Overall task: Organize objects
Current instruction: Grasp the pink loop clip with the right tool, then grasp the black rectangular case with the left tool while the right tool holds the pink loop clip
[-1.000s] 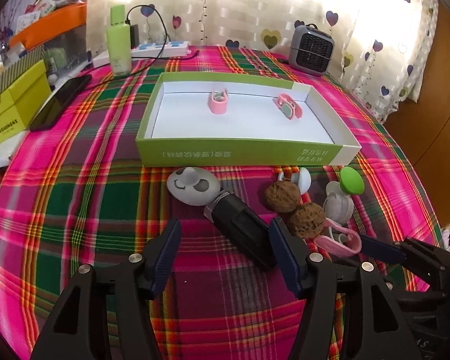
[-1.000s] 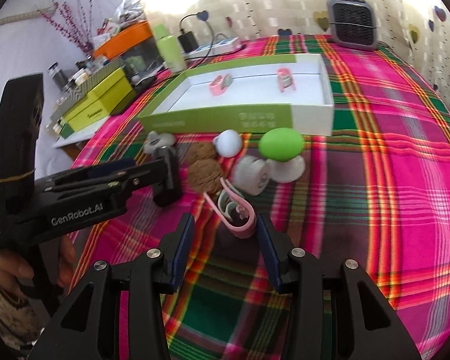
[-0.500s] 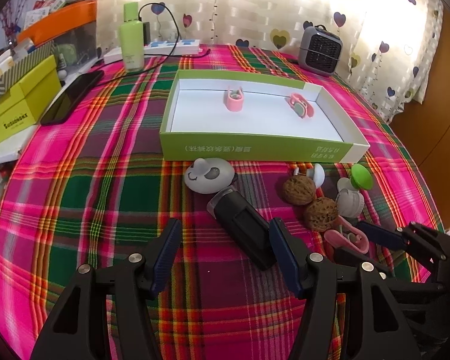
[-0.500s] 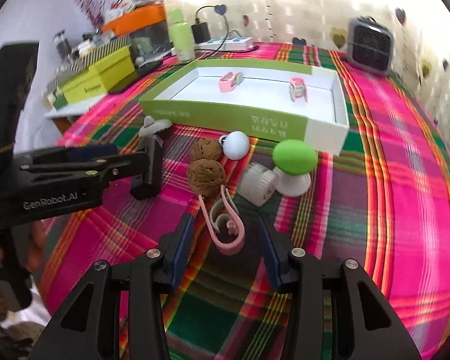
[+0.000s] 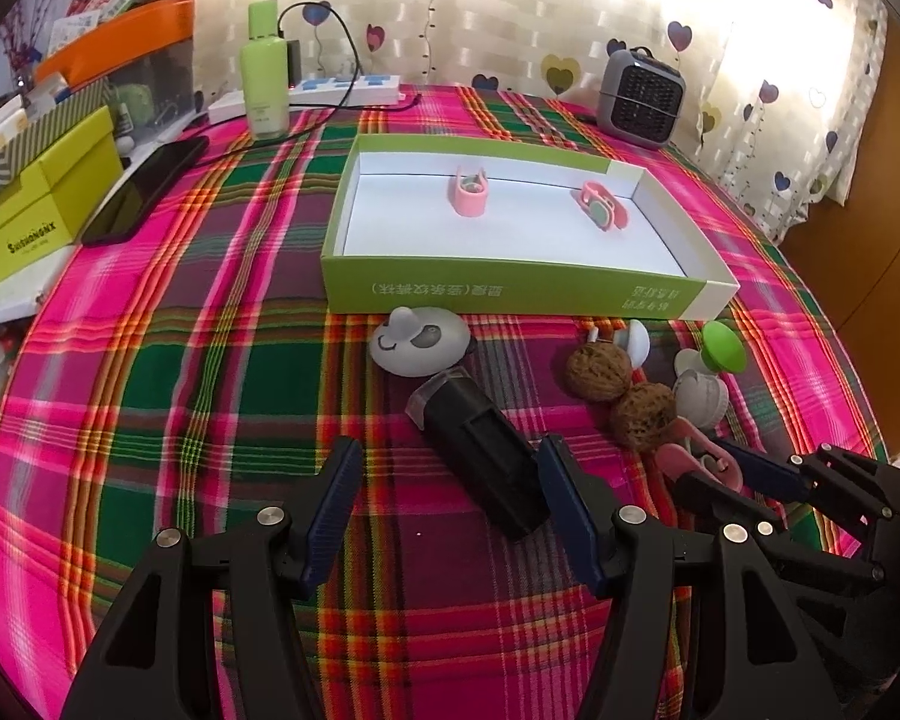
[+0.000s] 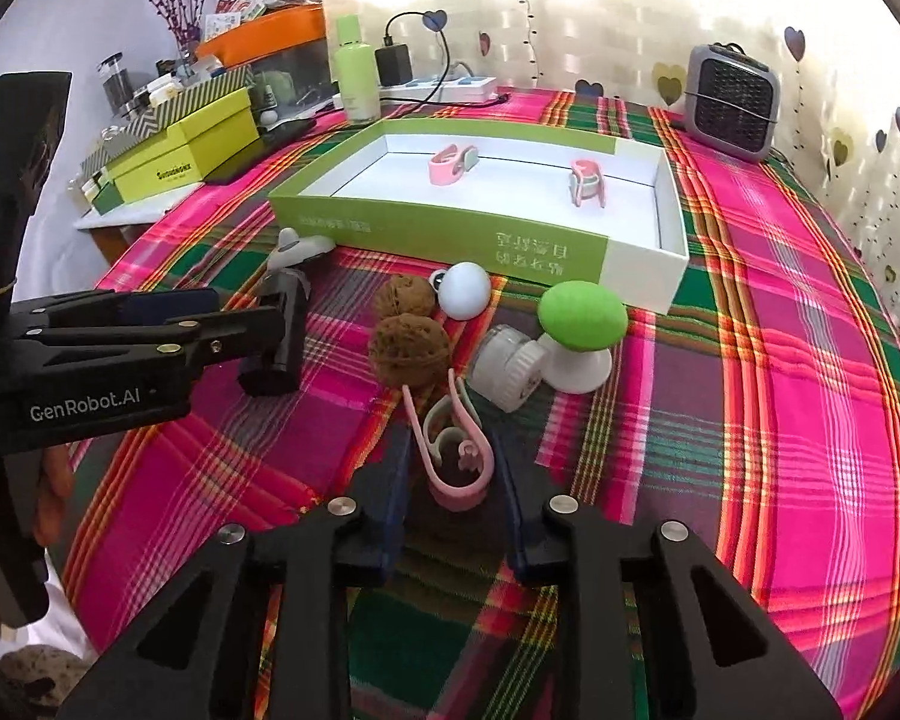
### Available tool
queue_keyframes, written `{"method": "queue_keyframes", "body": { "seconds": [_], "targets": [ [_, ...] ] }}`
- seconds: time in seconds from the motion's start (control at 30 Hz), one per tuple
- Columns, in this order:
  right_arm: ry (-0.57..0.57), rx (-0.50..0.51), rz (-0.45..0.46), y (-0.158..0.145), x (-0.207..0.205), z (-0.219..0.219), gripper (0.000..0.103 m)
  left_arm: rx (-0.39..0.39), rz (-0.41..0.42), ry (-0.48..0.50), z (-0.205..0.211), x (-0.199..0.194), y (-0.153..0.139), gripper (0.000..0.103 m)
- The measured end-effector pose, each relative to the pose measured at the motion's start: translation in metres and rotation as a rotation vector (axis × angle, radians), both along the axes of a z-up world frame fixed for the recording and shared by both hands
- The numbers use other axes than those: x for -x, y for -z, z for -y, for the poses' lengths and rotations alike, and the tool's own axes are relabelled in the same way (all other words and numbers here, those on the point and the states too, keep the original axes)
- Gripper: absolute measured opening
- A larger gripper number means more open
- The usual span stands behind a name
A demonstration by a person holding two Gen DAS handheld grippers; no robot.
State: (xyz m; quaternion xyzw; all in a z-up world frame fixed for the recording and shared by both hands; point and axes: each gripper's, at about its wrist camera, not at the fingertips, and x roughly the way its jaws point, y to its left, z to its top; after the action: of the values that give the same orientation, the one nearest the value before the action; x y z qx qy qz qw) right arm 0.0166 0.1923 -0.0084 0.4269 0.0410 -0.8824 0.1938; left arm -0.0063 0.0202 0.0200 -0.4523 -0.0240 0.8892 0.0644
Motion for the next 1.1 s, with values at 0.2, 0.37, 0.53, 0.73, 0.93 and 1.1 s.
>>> {"method": "queue_keyframes", "body": {
  "seconds": [0.2,0.37,0.53,0.73,0.93,1.1],
  "targets": [
    [0.009,0.006,0.001,0.0,-0.002,0.0,0.025,0.014,0.012,-0.002,-0.01,0.002,0.002,0.06],
    [0.01,0.009,0.001,0.0,-0.002,0.001,0.025,0.039,0.025,0.013,-0.019,0.001,0.006,0.06],
    [0.004,0.013,0.005,0.0,-0.002,0.001,0.025,0.04,0.041,-0.008,-0.013,0.001,0.009,0.06],
    [-0.024,0.021,0.012,0.0,-0.007,0.006,0.023,0.051,0.043,-0.009,-0.008,-0.004,0.01,0.06],
    [-0.018,0.021,0.015,0.0,-0.01,0.008,0.023,0.043,0.033,-0.007,0.006,-0.01,0.012,0.06],
    [-0.012,0.02,0.013,0.001,-0.01,0.009,0.023,0.027,0.015,-0.009,0.011,-0.006,0.013,0.06]
  ]
}}
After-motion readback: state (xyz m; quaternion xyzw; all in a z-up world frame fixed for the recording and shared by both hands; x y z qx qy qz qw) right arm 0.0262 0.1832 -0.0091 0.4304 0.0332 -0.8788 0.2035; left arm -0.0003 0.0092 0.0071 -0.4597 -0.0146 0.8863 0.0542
